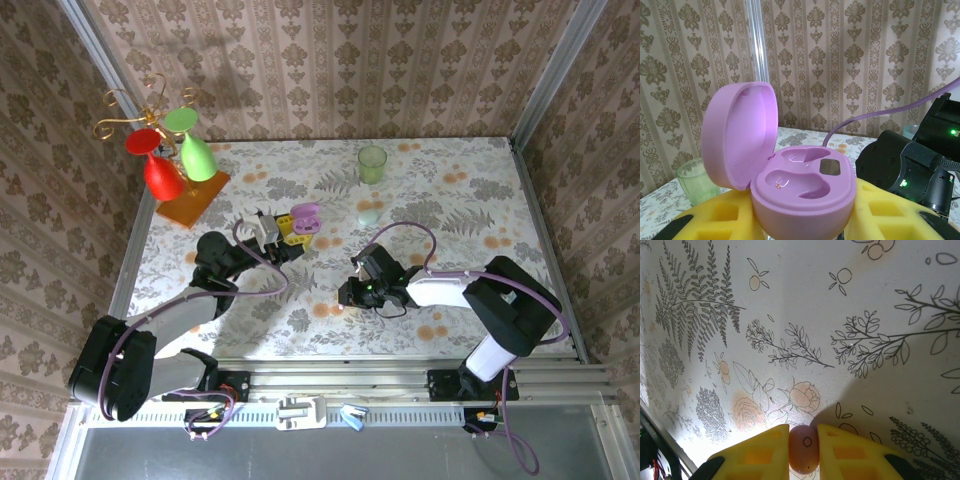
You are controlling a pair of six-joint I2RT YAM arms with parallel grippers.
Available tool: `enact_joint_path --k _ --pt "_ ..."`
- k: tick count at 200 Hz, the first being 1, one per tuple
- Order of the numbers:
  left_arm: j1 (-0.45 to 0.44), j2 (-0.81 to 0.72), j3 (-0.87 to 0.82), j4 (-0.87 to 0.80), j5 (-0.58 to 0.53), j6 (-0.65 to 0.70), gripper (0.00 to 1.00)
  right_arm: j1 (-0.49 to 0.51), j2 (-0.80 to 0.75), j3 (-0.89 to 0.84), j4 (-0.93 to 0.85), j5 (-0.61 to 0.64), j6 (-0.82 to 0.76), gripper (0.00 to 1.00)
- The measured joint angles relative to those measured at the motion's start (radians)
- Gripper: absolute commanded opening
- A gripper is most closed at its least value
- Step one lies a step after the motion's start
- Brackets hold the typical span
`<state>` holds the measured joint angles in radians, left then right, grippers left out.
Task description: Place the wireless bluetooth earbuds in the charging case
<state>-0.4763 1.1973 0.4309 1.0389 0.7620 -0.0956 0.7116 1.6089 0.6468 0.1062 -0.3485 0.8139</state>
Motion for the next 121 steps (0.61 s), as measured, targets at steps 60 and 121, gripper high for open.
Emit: enact_joint_path --k 60,121 --pt "0.0 0.0 0.0 0.0 0.0 0.0 0.16 0.0 -0.169 0.063 -0.274 0.249 0.005 0.14" --pt "0.0 0.0 0.0 0.0 0.0 0.0 0.16 0.003 -0.248 0.273 -0.617 0.644 0.077 0.13"
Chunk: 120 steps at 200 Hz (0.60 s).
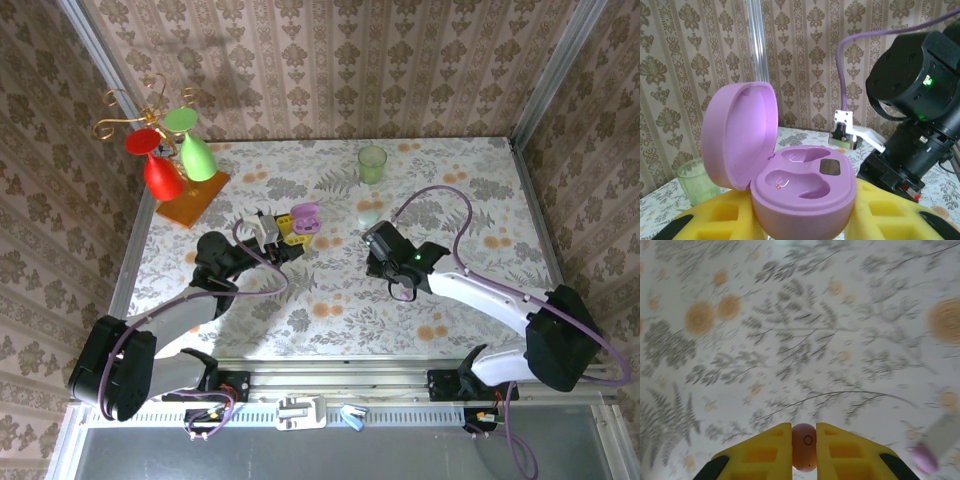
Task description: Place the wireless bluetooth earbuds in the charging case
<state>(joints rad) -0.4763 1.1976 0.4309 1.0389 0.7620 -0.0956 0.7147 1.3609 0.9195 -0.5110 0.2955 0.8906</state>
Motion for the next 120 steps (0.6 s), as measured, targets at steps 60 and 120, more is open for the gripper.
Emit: enact_joint_path --k 60,120 --pt "0.0 0.0 0.0 0.0 0.0 0.0 0.16 0.032 0.101 0.1 -0.178 0.173 0.03 0.12" --pt "0.0 0.019 0.0 0.005 0.0 0.0 0.16 0.064 0.127 0.166 -0.229 0.244 0.016 0.12"
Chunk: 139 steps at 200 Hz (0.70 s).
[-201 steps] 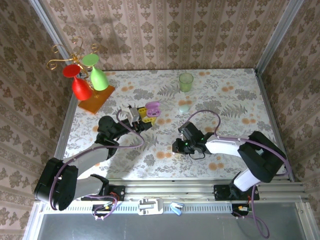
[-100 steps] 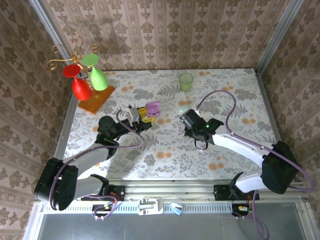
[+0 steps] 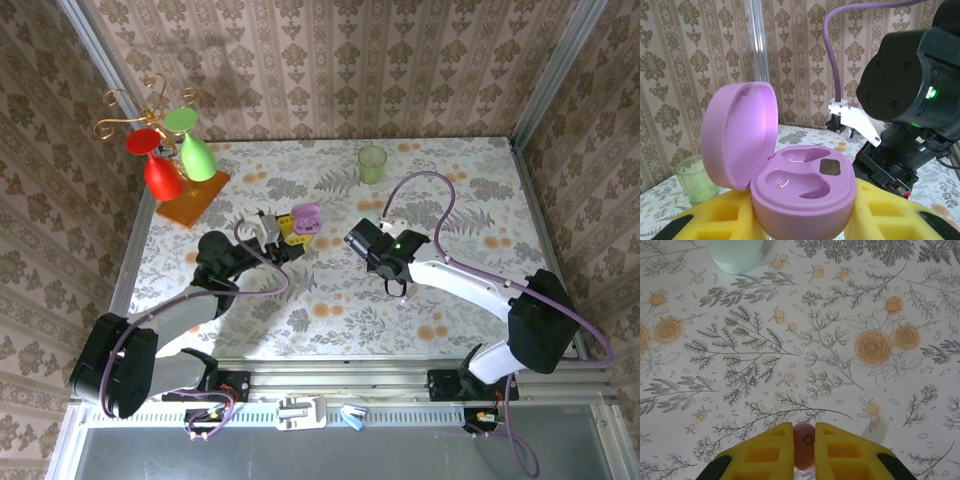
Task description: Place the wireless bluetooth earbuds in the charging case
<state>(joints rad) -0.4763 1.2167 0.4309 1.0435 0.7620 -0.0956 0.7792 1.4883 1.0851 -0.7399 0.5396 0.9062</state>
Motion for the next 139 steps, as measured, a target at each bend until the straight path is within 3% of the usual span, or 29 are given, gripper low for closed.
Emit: enact_joint_path --k 38,66,139 --pt "0.0 0.027 0.0 0.004 0.0 0.0 0.16 0.034 -0.019 0.003 0.026 0.01 -0.083 0.12" --pt "0.0 0.045 0.0 0.007 0.0 0.0 0.16 0.067 -0.114 -0.002 0.133 -0.033 -0.203 0.13" --pt "0.0 0.049 0.0 0.011 0.024 -0.001 0.16 0.087 -0.27 -0.026 0.456 -0.336 -0.543 0.1"
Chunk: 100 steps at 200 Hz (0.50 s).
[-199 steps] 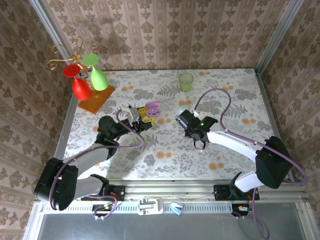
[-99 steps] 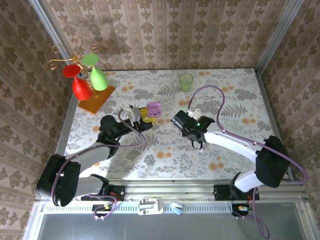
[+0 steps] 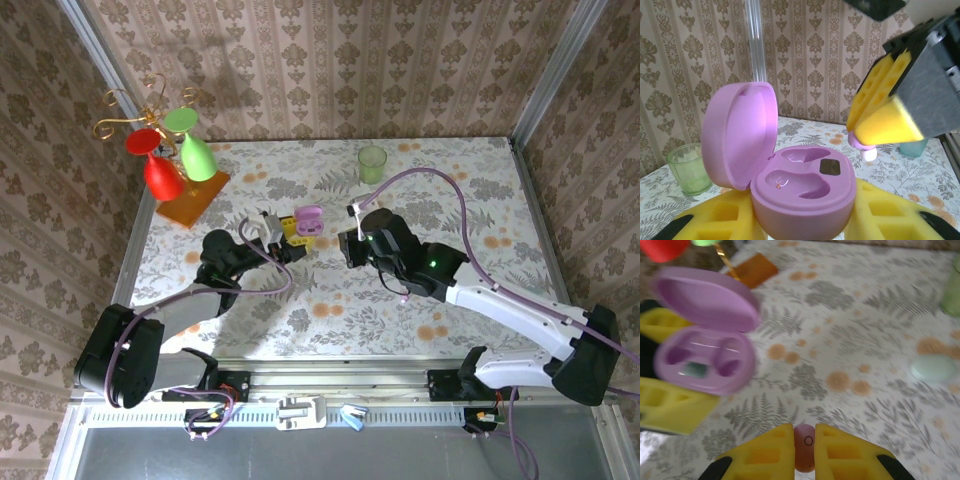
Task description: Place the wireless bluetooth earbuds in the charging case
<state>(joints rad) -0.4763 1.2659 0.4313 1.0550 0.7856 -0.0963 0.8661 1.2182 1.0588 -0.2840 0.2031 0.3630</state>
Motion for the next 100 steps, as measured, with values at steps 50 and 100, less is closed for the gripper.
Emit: enact_joint_path --k 50,100 --pt "0.0 0.0 0.001 -0.001 0.045 -0.002 0.16 0.0 -0.006 -0.002 0.139 -0.146 -0.15 0.1" --pt "0.0 0.0 0.002 0.0 0.088 -0.023 0.16 -0.023 0.002 0.003 0.178 -0.198 -0.226 0.09"
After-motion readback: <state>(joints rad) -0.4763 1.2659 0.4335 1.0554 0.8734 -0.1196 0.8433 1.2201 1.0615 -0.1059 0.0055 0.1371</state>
